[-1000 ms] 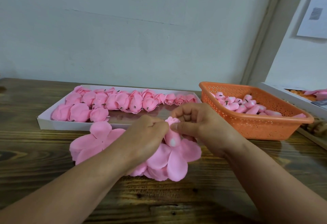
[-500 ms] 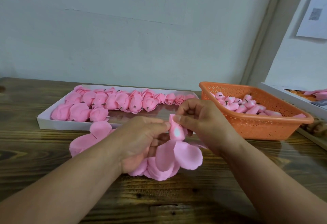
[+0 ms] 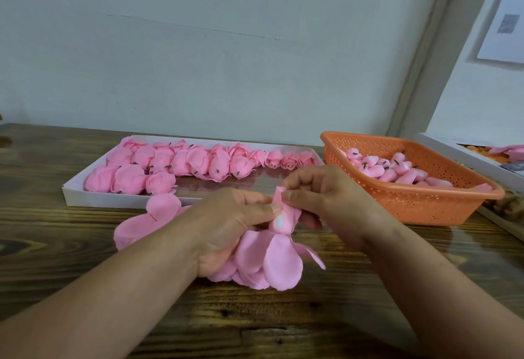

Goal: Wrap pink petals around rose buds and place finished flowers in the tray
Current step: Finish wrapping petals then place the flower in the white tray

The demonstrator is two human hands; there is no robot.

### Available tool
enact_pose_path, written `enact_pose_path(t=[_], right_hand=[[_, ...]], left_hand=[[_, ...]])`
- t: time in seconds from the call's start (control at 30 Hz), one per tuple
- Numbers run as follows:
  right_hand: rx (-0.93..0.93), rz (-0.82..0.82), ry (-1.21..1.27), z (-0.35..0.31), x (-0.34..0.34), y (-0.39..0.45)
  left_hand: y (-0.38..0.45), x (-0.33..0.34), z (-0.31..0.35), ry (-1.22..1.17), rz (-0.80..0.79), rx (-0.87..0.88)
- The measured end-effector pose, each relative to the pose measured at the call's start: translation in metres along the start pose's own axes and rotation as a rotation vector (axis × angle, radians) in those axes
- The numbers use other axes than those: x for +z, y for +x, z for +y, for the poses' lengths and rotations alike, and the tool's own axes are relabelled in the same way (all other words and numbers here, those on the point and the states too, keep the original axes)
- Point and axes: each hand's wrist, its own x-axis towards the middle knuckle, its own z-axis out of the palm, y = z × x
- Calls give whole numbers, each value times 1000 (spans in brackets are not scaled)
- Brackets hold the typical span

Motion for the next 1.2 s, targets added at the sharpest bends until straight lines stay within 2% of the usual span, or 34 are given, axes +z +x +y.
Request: enact_pose_path(t=[0.17,0.33,0.53,0.6,0.73,0.83,1.03,1.2], right_hand=[[11,87,40,2,3,2],[43,66,87,0,4,1],[-6,151,-27,1,11,2],[-11,223,-34,1,9,3],[-47,428,-62,5,-1,6],[-58,527,-22,7,-2,8],[-106,641,71,7,0,8],[-185,656,-116,6,5,6]], left_hand=[[4,0,-1,125,122,67],[4,1,-1,224,192,114],[3,3,-2,340,233,174],[7,-1,-1,240,229,126],[12,-5,5,-379,179,-87],[13,-3,5,-626,159,-96],[10,3,-1,-559,97,-2],[8,9,-5,-485,89,21]])
